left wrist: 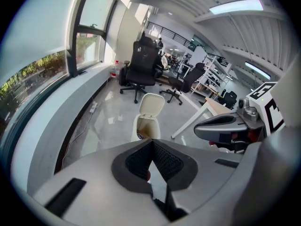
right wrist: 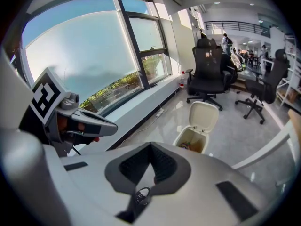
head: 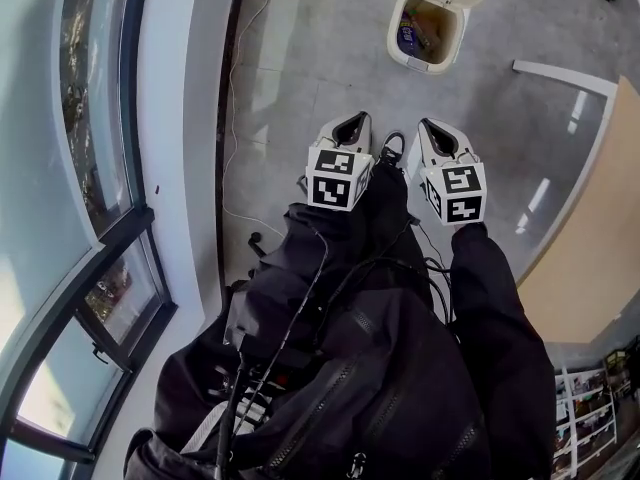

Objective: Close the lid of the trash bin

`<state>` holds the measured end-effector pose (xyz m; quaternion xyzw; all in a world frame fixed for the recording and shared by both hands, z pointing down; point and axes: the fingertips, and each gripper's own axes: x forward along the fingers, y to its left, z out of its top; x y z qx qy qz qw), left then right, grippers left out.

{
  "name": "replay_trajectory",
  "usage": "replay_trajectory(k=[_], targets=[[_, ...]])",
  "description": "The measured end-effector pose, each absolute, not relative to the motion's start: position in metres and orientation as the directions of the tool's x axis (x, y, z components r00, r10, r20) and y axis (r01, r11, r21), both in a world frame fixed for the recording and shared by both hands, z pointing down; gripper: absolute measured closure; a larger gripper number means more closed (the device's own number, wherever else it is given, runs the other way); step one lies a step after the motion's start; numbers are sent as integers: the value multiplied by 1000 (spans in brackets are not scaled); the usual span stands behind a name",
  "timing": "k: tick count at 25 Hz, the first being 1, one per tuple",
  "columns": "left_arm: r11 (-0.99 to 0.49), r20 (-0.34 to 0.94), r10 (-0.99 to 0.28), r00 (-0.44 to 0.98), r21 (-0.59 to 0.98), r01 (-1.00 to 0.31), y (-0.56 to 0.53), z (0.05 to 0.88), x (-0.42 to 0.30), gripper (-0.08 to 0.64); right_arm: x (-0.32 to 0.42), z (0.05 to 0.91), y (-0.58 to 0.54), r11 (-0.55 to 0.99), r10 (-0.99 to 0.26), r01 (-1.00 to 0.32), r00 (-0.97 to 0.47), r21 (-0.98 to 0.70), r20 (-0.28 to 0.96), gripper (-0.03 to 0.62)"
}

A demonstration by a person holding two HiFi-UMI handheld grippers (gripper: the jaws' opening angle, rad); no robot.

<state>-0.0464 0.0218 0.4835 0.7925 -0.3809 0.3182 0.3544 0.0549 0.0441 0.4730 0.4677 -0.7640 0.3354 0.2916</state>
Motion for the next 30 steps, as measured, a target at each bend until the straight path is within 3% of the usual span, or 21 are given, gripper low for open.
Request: replay_trajectory(k=[10, 30], targets=[[-419, 813, -331, 480, 329, -846, 35, 520, -55, 558, 88, 519, -2, 350, -514, -918, -356, -188, 780, 589], [-305, 860, -280, 426, 341, -889, 98, 574, -96, 558, 171, 580, -156, 578, -533, -814, -318, 62, 784, 588]])
